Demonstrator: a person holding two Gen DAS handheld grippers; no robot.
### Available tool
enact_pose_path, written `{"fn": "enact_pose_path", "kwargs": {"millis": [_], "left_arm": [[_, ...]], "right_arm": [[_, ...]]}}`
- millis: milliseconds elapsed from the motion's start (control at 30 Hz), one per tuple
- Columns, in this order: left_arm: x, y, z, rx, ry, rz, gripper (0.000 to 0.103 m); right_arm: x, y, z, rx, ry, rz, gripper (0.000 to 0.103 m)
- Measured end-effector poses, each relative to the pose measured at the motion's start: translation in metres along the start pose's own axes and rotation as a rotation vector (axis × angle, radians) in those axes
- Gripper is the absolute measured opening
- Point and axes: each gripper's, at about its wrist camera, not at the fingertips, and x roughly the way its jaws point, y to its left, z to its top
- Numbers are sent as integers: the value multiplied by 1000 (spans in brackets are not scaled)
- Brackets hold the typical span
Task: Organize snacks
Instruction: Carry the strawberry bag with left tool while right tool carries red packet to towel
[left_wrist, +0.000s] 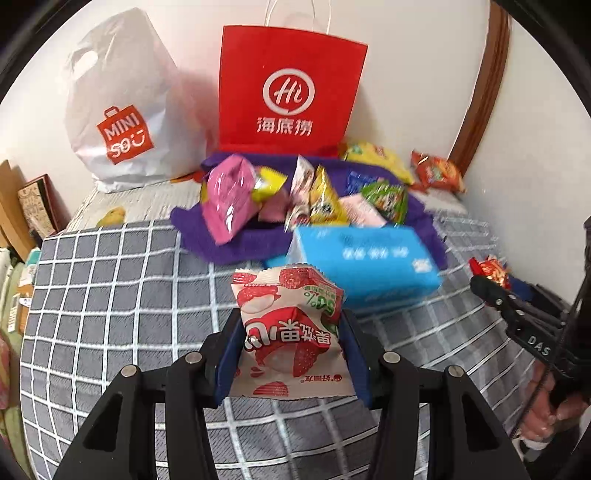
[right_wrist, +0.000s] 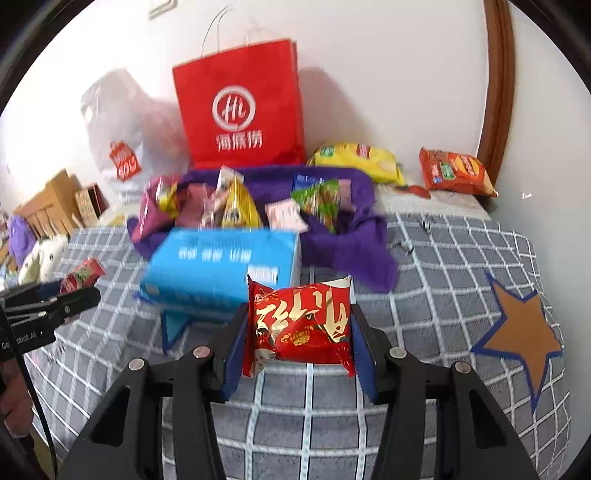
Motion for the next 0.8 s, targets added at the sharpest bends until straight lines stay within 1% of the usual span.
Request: {"fn": "enact_pose_path", "kwargs": {"millis": [100,267,400,533,800], "left_arm": [[-6,0,18,-17,-8,-19,49],[-11,-3,49,-13,-27,-13,49],[-11,-2,73,-13,-26,-47,49],[-11,-3,89,3,-46,-32,49],[0,10,112,-13,-52,-20,49]], "right_arm": [[-5,-5,20,26,-11,-12,50],[-11,-11,53,45,-34,-28,50],[-11,-12,77,43,-46,-42,50],[-6,-12,97,47,-51,-59,50],[17,-10,130,51,-42,-50,50]]}}
